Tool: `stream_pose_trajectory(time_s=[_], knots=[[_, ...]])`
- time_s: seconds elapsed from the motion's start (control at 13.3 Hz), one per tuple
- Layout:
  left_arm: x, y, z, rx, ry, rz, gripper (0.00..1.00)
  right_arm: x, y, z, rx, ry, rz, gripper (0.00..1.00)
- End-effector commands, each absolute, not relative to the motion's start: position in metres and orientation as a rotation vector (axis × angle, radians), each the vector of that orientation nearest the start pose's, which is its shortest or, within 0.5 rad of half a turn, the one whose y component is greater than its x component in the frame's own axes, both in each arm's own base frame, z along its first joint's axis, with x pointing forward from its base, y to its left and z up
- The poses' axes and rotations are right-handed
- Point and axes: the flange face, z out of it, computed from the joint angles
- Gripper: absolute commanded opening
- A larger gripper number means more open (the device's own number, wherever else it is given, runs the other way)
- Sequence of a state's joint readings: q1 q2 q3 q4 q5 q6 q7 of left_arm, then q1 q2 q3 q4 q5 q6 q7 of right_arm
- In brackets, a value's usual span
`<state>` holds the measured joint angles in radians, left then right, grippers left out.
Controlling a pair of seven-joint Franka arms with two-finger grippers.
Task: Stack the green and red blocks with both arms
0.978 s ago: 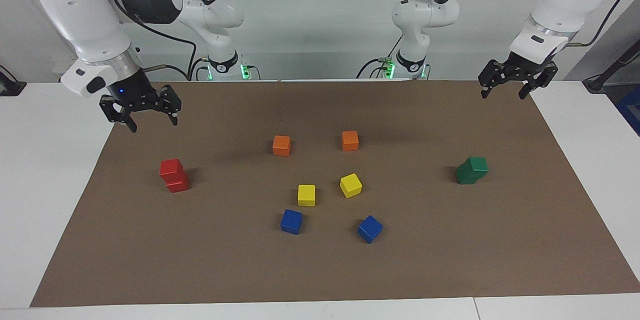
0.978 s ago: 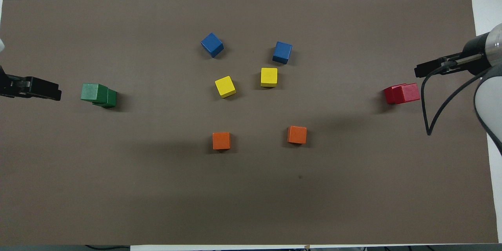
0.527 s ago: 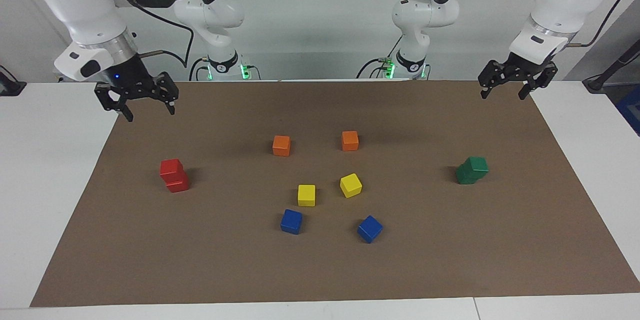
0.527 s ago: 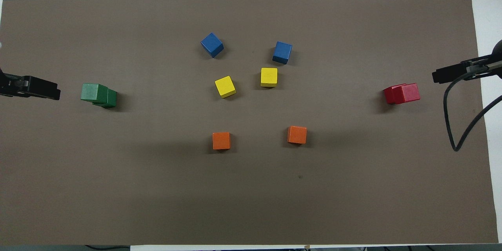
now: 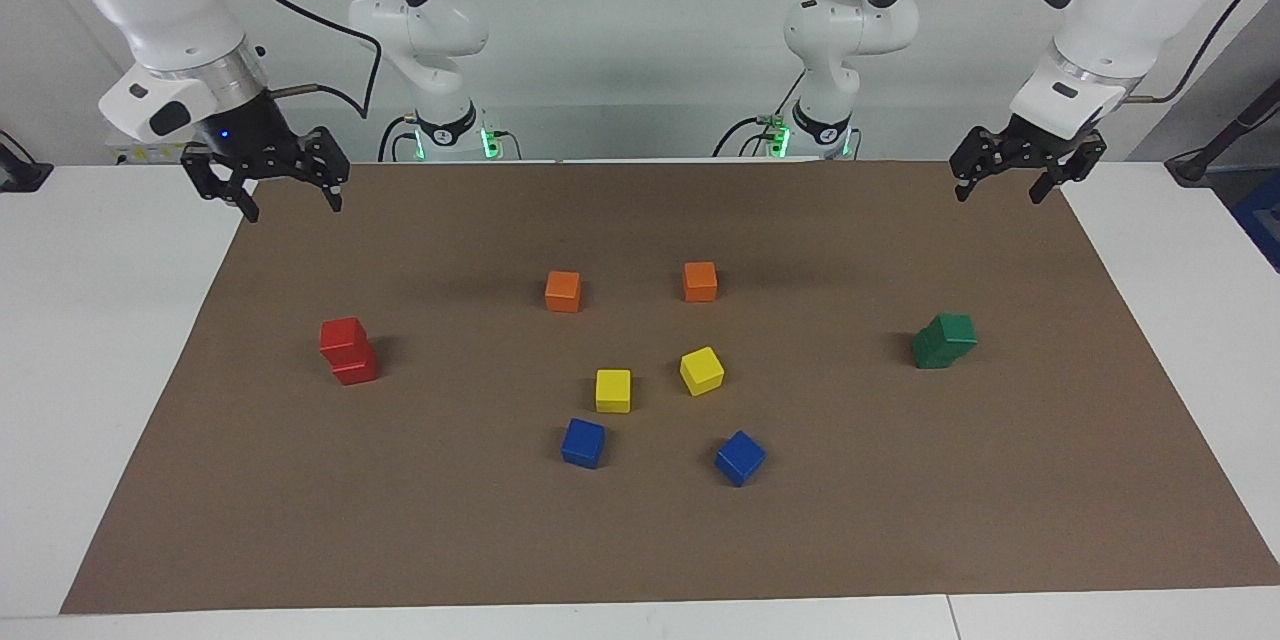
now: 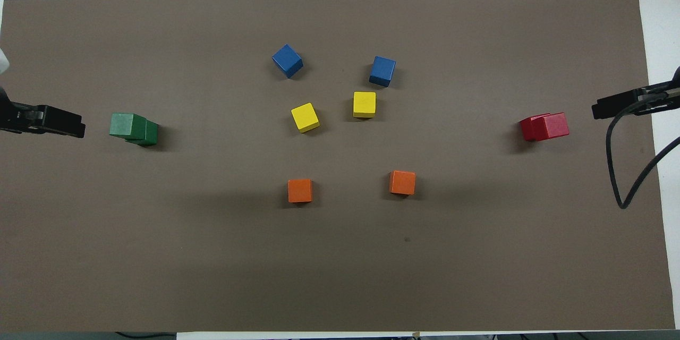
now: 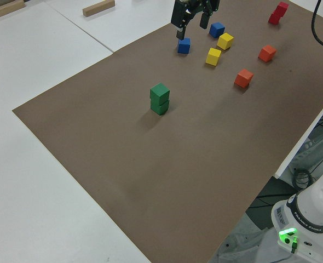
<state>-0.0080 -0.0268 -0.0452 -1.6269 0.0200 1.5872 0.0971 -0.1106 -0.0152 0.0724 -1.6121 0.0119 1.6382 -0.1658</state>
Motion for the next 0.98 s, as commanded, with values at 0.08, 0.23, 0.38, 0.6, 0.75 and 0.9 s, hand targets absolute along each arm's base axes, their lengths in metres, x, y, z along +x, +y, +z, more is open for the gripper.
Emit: stream_pose_trajectory(time_s=[0.08, 0.23, 0.38, 0.6, 0.75, 0.9], knots=[[0.540, -0.024, 0.616, -3.109, 0.235, 0.001, 1.00, 0.544, -0.030, 0.620, -3.170, -0.154, 0.032, 1.00], [0.541, -0.025, 0.617, -3.109, 0.235, -0.004, 1.00, 0.539, -0.030, 0.622, -3.183, -0.151, 0.049, 1.00], [0.541, -0.024, 0.617, -3.109, 0.233, -0.004, 1.00, 0.537, -0.031, 0.622, -3.190, -0.143, 0.067, 1.00], [0.540, -0.024, 0.617, -3.109, 0.233, -0.001, 1.00, 0.537, -0.032, 0.621, -3.190, -0.141, 0.072, 1.00], [0.540, -0.024, 0.617, -3.109, 0.233, -0.001, 1.00, 0.537, -0.032, 0.621, -3.187, -0.136, 0.071, 1.00], [0.540, -0.024, 0.617, -3.109, 0.233, -0.001, 1.00, 0.536, -0.032, 0.623, -3.184, -0.136, 0.069, 1.00]])
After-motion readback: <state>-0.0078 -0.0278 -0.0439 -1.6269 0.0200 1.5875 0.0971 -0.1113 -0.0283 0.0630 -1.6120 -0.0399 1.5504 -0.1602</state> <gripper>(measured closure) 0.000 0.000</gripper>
